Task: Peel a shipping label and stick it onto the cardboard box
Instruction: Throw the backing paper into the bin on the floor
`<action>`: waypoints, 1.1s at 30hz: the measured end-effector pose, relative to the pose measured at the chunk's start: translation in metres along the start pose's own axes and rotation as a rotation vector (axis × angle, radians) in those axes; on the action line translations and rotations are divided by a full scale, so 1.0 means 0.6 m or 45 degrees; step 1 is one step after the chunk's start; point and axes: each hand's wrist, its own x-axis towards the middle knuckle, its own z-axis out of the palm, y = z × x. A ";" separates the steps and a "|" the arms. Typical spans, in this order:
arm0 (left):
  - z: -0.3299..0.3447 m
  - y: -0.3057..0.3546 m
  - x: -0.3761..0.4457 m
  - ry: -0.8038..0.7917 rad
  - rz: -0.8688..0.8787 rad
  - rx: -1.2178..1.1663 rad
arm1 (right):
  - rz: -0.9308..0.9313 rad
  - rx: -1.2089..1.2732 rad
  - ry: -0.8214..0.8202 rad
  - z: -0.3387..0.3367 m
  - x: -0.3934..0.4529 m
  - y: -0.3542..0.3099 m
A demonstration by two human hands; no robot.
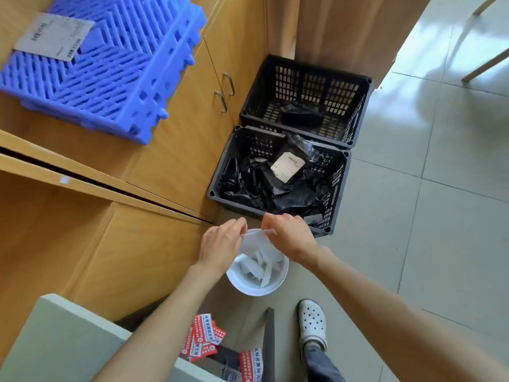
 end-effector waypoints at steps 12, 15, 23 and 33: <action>0.087 -0.031 0.021 -0.112 0.147 0.092 | 0.011 -0.040 -0.090 0.083 0.018 0.043; 0.095 -0.035 0.018 -0.145 0.234 0.142 | 0.035 -0.024 -0.102 0.112 0.010 0.051; 0.145 -0.069 0.014 -0.475 0.366 0.327 | 0.048 -0.138 -0.287 0.182 -0.001 0.071; 0.214 -0.106 -0.005 -0.856 0.347 0.610 | 0.008 -0.129 -0.676 0.213 -0.005 0.065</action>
